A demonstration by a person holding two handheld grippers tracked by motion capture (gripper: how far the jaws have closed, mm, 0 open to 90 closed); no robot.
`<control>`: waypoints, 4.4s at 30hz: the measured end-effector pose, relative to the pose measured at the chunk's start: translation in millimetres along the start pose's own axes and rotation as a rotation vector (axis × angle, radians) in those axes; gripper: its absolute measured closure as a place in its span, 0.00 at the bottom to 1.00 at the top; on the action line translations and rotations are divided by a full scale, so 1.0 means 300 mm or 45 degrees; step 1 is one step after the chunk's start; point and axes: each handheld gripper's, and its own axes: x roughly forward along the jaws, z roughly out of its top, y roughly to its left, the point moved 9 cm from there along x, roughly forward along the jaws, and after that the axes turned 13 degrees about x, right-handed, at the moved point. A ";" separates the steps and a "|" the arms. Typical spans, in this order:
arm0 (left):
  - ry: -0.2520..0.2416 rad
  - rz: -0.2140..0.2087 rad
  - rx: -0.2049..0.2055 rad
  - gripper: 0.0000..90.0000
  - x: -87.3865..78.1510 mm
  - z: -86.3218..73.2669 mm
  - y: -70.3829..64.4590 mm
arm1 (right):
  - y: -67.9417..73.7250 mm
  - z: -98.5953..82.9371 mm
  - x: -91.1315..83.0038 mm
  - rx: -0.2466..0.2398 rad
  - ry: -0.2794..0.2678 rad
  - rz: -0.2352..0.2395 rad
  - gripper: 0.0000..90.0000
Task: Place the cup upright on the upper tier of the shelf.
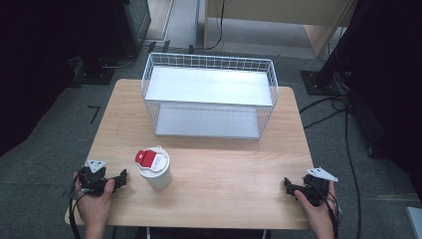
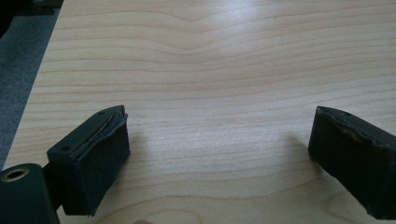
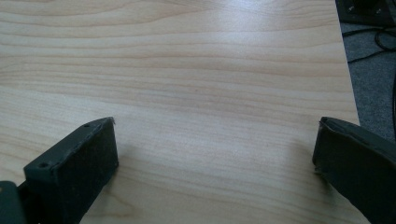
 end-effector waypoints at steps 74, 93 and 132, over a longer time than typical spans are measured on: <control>-0.532 -0.241 -0.070 0.07 -0.136 0.213 -0.482 | -0.020 -0.003 -0.009 -0.006 -0.002 0.006 0.00; -0.630 -0.165 -0.042 0.11 -0.149 0.255 -0.473 | -0.019 -0.004 -0.009 -0.010 0.000 0.009 0.00; -1.081 -0.164 0.041 0.12 -0.346 0.746 -0.492 | -0.018 -0.007 -0.011 -0.018 0.002 0.017 0.00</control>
